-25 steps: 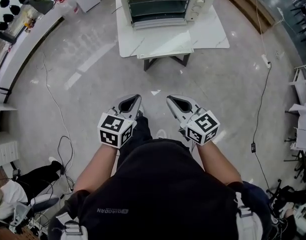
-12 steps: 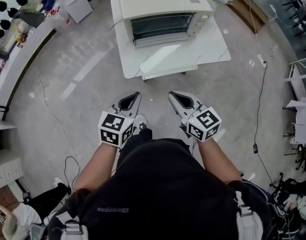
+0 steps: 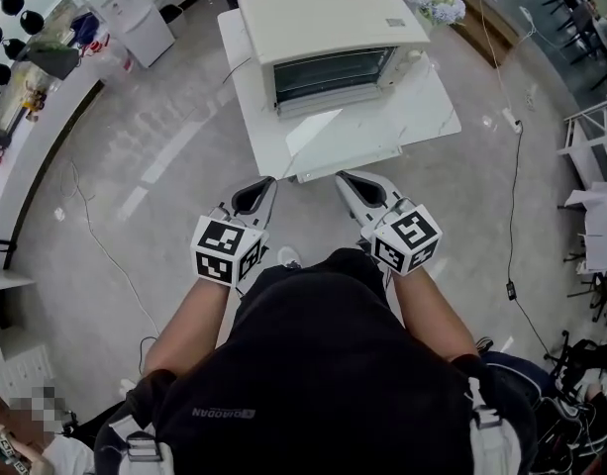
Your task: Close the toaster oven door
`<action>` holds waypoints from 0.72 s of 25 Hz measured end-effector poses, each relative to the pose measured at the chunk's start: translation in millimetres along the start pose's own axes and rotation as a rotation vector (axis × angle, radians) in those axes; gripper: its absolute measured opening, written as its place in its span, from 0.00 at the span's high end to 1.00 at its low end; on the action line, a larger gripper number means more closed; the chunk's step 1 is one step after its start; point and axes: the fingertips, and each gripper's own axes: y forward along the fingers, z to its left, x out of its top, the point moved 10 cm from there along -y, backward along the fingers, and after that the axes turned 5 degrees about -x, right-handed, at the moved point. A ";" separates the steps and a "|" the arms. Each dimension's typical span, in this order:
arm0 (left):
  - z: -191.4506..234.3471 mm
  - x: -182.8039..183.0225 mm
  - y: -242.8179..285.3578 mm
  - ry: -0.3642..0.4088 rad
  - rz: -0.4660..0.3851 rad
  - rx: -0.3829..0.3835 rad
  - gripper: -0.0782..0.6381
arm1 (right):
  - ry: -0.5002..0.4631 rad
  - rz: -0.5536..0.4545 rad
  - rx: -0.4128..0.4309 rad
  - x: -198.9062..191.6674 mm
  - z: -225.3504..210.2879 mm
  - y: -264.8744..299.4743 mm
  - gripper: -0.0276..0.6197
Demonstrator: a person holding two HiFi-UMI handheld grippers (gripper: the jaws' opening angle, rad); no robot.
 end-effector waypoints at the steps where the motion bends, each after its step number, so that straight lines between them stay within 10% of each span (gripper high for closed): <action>1: 3.9 1.0 0.6 0.001 0.000 -0.004 0.89 | 0.001 0.000 -0.003 1.3 1.2 1.9 0.96; 18: 3.1 11.3 17.0 0.009 -0.030 -0.033 0.89 | -0.031 0.001 -0.014 7.2 -9.0 6.9 0.96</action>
